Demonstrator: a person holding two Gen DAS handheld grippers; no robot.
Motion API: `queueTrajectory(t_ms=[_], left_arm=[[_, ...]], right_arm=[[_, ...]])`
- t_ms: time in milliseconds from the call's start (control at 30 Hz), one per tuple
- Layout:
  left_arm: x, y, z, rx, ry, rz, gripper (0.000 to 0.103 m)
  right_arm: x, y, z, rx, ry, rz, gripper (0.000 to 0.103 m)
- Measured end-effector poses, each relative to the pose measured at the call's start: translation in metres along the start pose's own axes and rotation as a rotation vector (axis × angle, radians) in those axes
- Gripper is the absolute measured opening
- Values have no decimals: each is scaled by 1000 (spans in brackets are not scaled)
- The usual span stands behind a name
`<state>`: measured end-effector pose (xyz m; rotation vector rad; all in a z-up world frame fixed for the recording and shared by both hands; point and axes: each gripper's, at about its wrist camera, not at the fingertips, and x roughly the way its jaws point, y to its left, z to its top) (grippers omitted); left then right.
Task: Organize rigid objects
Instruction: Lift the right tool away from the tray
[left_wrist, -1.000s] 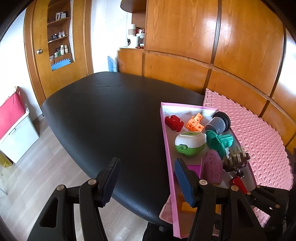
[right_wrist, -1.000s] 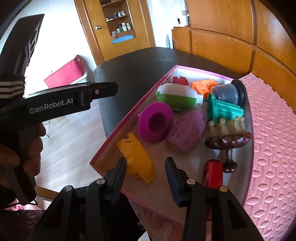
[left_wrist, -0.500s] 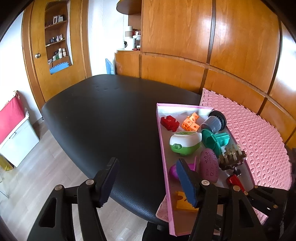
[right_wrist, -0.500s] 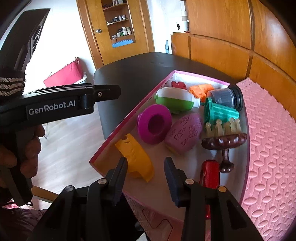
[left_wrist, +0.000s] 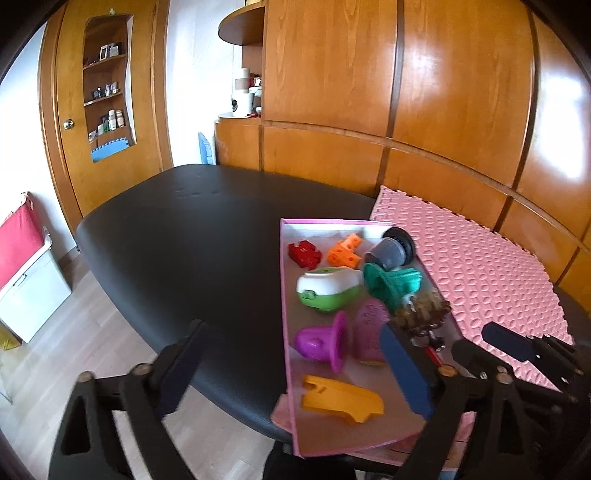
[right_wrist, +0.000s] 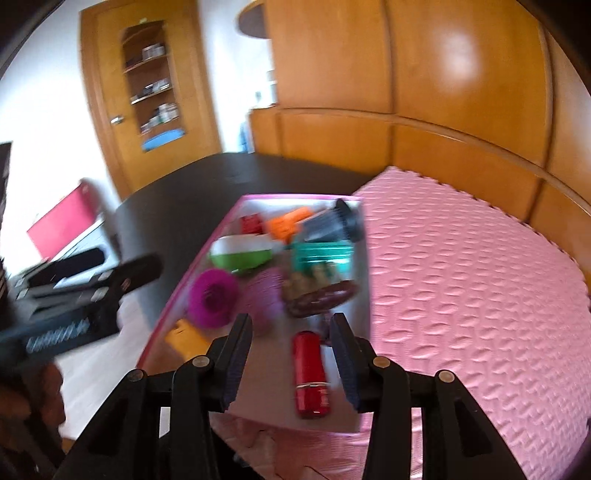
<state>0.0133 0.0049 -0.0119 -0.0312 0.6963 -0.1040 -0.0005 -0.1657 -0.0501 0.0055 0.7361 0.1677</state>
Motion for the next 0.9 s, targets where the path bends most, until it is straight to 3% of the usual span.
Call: queueTrajectory(t_ms=[200,500,900], left_arm=[[-12,-14,-7,13,-16,-17,103],[-10,-13,-8,-11,1,48,103],[-9,-13,-11,2,0,52,102]], right_arm=[[4,-9,-3,38,21,-27,44],[2,-10,-6,47,16,-36,44],[0,-8,-6,37,5,-46,44]])
